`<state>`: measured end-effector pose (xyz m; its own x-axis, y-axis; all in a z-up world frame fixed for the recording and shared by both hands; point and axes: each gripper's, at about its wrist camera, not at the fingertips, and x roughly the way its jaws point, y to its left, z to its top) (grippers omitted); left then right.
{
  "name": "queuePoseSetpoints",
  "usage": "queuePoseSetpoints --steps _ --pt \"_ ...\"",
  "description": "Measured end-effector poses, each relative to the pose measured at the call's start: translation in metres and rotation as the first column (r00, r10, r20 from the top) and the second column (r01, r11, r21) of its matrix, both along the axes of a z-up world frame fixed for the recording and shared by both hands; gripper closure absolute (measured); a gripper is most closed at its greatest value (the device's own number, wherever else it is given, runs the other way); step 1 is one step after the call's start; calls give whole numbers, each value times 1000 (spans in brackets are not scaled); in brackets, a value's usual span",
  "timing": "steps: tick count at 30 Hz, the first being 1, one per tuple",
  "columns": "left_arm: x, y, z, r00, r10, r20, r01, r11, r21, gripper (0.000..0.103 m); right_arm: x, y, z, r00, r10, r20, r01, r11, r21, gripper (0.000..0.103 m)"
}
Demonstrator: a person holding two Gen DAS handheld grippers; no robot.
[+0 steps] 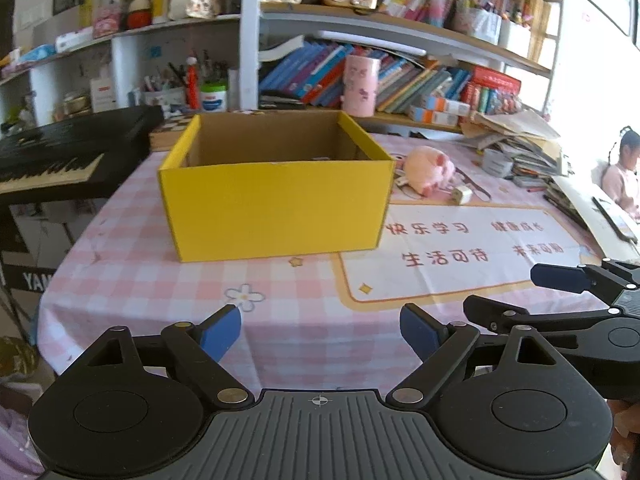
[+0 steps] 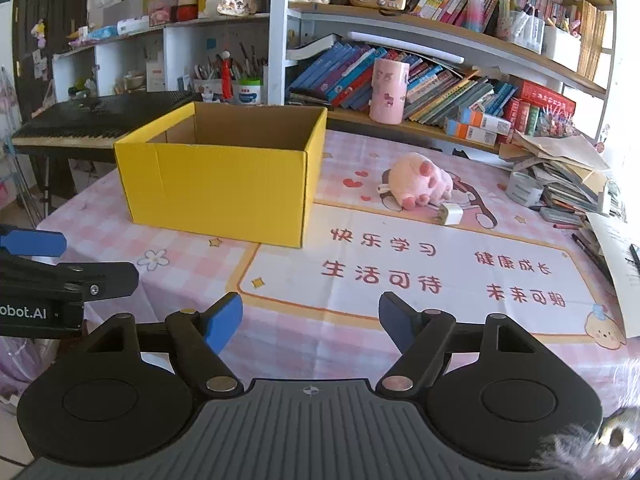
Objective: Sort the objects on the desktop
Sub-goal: 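Lift both open tools out of the box and move back toward the plush and charger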
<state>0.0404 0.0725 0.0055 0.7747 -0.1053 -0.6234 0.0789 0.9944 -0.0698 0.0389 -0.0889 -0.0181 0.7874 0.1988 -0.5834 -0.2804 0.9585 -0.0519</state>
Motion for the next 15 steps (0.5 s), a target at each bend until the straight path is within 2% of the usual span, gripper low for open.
queuePoseSetpoints --steps 15 --pt "21 -35 -1 991 -132 2 132 991 24 13 1 -30 -3 991 -130 -17 130 991 3 24"
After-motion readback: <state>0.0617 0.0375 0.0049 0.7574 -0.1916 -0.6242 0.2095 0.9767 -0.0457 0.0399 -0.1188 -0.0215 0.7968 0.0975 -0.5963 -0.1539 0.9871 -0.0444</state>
